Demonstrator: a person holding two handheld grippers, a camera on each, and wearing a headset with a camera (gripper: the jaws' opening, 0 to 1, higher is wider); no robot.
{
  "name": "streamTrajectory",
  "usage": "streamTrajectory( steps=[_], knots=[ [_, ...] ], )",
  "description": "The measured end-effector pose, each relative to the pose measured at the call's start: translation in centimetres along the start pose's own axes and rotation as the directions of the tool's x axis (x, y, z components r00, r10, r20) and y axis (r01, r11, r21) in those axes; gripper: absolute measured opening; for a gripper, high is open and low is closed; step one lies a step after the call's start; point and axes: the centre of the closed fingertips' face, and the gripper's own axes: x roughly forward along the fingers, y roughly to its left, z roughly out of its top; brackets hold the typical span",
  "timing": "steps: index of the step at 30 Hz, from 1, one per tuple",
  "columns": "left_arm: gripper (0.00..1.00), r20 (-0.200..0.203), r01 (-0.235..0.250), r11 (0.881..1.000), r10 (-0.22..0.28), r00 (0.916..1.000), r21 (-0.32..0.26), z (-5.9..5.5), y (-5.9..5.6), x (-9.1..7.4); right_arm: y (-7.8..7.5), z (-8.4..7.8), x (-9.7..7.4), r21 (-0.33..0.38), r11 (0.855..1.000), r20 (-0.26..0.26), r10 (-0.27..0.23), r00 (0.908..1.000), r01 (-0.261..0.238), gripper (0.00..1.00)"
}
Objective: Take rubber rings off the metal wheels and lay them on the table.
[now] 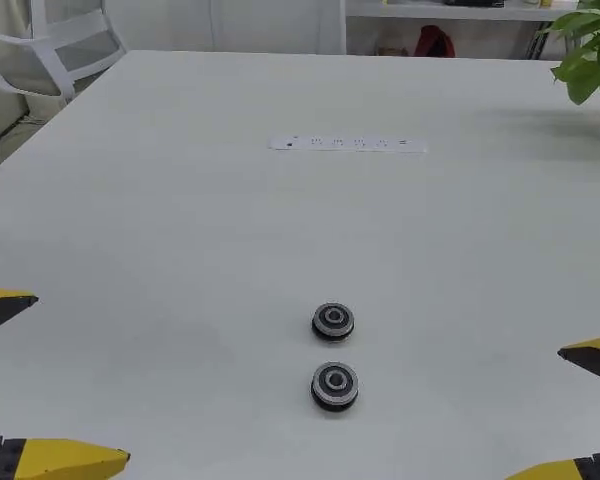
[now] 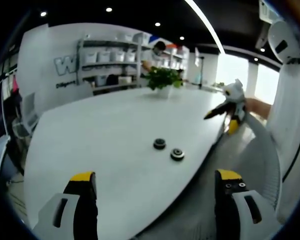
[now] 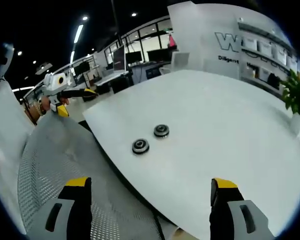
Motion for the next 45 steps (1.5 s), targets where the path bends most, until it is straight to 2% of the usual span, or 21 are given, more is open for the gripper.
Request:
streamTrajectory(
  steps=[9, 12, 20, 28, 32, 45],
  knots=[
    [1.0, -0.003, -0.009, 1.0, 0.009, 1.0, 0.023, 0.23, -0.05, -0.08, 0.0, 0.62, -0.2, 0.0, 1.0, 0.023, 0.0, 0.9997, 0.0, 0.99],
    [0.99, 0.009, -0.003, 1.0, 0.002, 1.0, 0.022, 0.58, -0.22, -0.1, 0.03, 0.78, -0.26, -0.003, 1.0, 0.028, 0.0, 0.9996, 0.0, 0.99],
    [0.99, 0.003, -0.007, 1.0, 0.006, 1.0, 0.028, 0.53, -0.21, -0.14, -0.01, 0.81, -0.36, -0.004, 1.0, 0.031, -0.004, 0.9995, 0.004, 0.99],
    [0.99, 0.006, -0.008, 1.0, 0.008, 0.9999, 0.02, 0.46, -0.07, -0.12, -0.02, 0.56, -0.2, -0.001, 1.0, 0.025, -0.002, 0.9997, 0.002, 0.99],
    [0.99, 0.0, -0.003, 1.0, 0.003, 1.0, 0.022, 0.34, -0.08, -0.06, 0.14, 0.34, -0.13, -0.002, 1.0, 0.016, 0.01, 0.9998, -0.01, 0.93],
    [0.98, 0.012, 0.003, 0.999, -0.004, 0.9999, 0.034, 0.61, -0.21, 0.06, 0.23, 0.2, 0.08, -0.008, 1.0, -0.004, 0.021, 0.9998, -0.021, 0.94]
  ],
)
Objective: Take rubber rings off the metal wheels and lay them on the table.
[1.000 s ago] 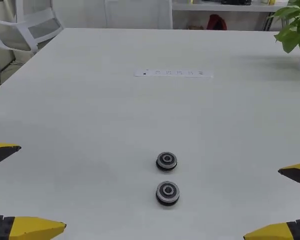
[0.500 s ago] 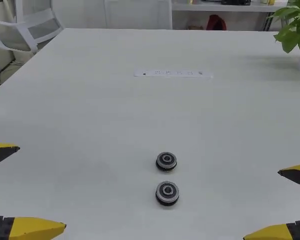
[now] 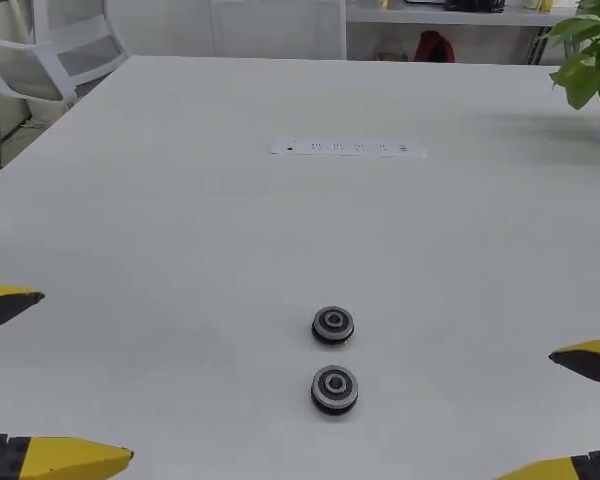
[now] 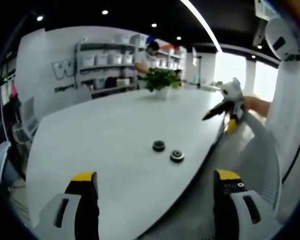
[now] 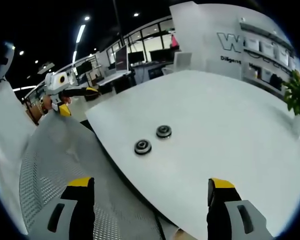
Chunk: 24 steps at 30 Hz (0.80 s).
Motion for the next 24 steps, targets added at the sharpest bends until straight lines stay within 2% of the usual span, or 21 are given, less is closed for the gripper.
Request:
streamTrajectory(
  steps=[11, 15, 19, 24],
  knots=[
    [0.97, 0.003, 0.02, 1.0, -0.02, 0.9998, 0.008, 0.4, -0.3, 0.4, 0.0, 0.0, 0.1, 0.004, 1.0, -0.009, 0.003, 1.0, -0.003, 0.94],
    [0.96, 0.0, 0.026, 1.0, -0.026, 0.9997, 0.012, 0.4, -0.2, 0.6, 0.2, 0.5, 0.2, 0.006, 1.0, 0.005, 0.008, 1.0, -0.008, 0.94],
    [0.96, 0.001, 0.032, 0.999, -0.032, 0.9995, 0.018, 0.6, -0.2, 0.7, 0.0, 0.7, 0.4, -0.002, 1.0, -0.002, 0.009, 1.0, -0.009, 0.93],
    [0.95, -0.006, 0.037, 0.999, -0.037, 0.9993, 0.036, 0.9, 0.1, 1.0, -0.1, 1.8, 0.5, -0.017, 1.0, 0.012, 0.01, 0.9999, -0.01, 0.93]
  ],
)
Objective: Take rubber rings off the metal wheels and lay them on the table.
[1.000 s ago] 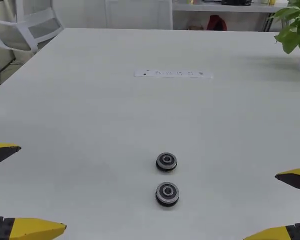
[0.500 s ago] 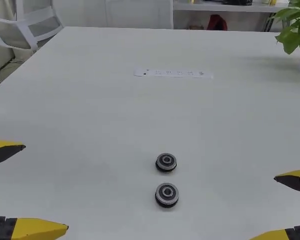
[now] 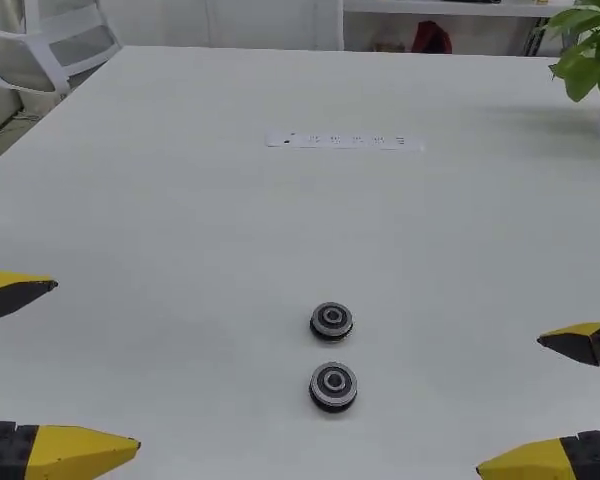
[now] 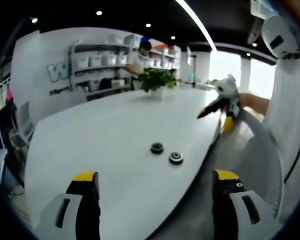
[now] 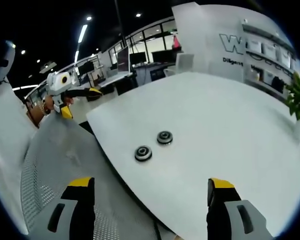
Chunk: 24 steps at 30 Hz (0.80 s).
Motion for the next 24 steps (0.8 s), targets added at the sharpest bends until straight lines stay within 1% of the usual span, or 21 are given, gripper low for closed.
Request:
streamTrajectory(
  steps=[4, 7, 12, 15, 20, 24],
  knots=[
    [0.95, 0.007, 0.004, 1.0, -0.004, 1.0, 0.013, 0.5, 0.2, 0.1, -0.2, 0.6, 0.1, -0.022, 1.0, -0.004, -0.003, 1.0, 0.003, 0.93],
    [0.95, 0.012, 0.004, 1.0, -0.004, 0.9999, 0.025, 0.9, 0.4, 0.2, -0.3, 1.0, 0.1, -0.03, 1.0, 0.003, -0.003, 1.0, 0.003, 0.92],
    [0.94, 0.013, 0.008, 0.999, -0.009, 0.9999, 0.049, 1.5, 0.7, 0.3, -0.6, 1.9, 0.2, -0.051, 0.999, 0.007, -0.005, 1.0, 0.006, 0.92],
    [0.94, 0.016, 0.012, 0.997, -0.014, 0.9998, 0.072, 2.2, 0.9, 0.5, -0.7, 2.5, 0.2, -0.066, 0.998, 0.011, -0.004, 0.9999, 0.005, 0.92],
    [0.93, 0.018, 0.032, 0.991, -0.034, 0.9993, 0.127, 3.6, 1.3, 0.9, -1.0, 4.2, 0.5, -0.11, 0.994, 0.023, -0.004, 0.9997, 0.006, 0.91],
    [0.92, 0.041, 0.047, 0.987, -0.054, 0.9977, 0.156, 5.0, 1.6, 1.3, -1.2, 5.7, 0.9, -0.134, 0.991, 0.046, 0.003, 0.9989, 0.003, 0.9]
  ],
)
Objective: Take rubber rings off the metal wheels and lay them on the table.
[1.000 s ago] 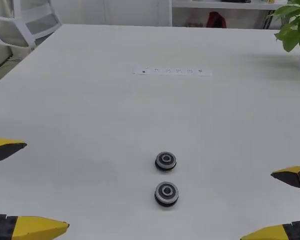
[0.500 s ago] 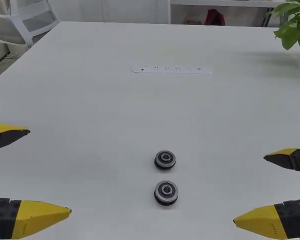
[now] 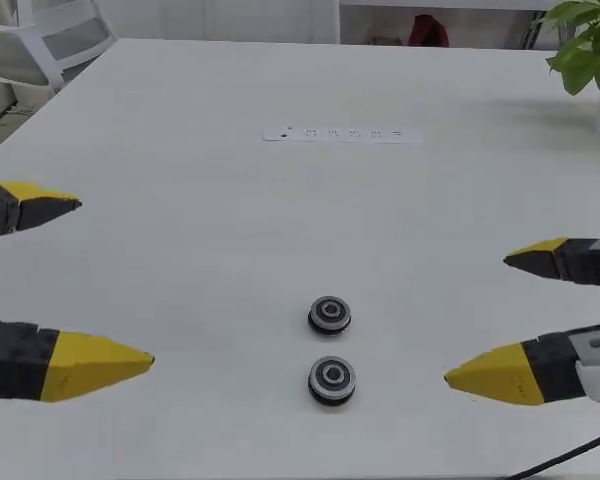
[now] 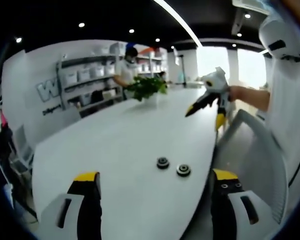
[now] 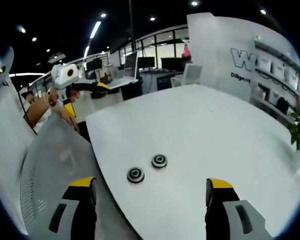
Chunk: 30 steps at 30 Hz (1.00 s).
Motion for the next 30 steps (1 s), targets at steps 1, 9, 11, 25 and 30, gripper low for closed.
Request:
streamTrajectory(
  steps=[1, 9, 11, 25, 30],
  knots=[
    [0.92, 0.004, 0.006, 1.0, -0.006, 1.0, 0.009, 0.4, 0.1, 0.2, 0.0, 0.3, 0.2, -0.006, 1.0, 0.003, 0.004, 1.0, -0.004, 0.9],
    [0.91, 0.041, 0.058, 0.996, -0.061, 0.9973, 0.071, 2.8, 0.4, 1.8, -0.3, 2.4, 1.2, -0.051, 0.998, 0.039, 0.029, 0.9988, -0.027, 0.88],
    [0.91, 0.054, 0.071, 0.994, -0.075, 0.9957, 0.078, 3.3, 0.3, 2.3, -0.2, 3.0, 1.5, -0.073, 0.997, 0.054, 0.04, 0.9978, -0.036, 0.87],
    [0.84, 0.097, 0.238, 0.956, -0.257, 0.9616, 0.17, 6.5, -2.8, 9.4, 0.8, 5.8, 4.3, -0.123, 0.986, 0.169, 0.13, 0.9771, -0.11, 0.79],
    [0.81, 0.087, 0.298, 0.945, -0.311, 0.9464, 0.137, 5.8, -3.8, 11.4, 0.9, 6.3, 4.9, -0.098, 0.986, 0.236, 0.158, 0.9588, -0.138, 0.74]
  ],
)
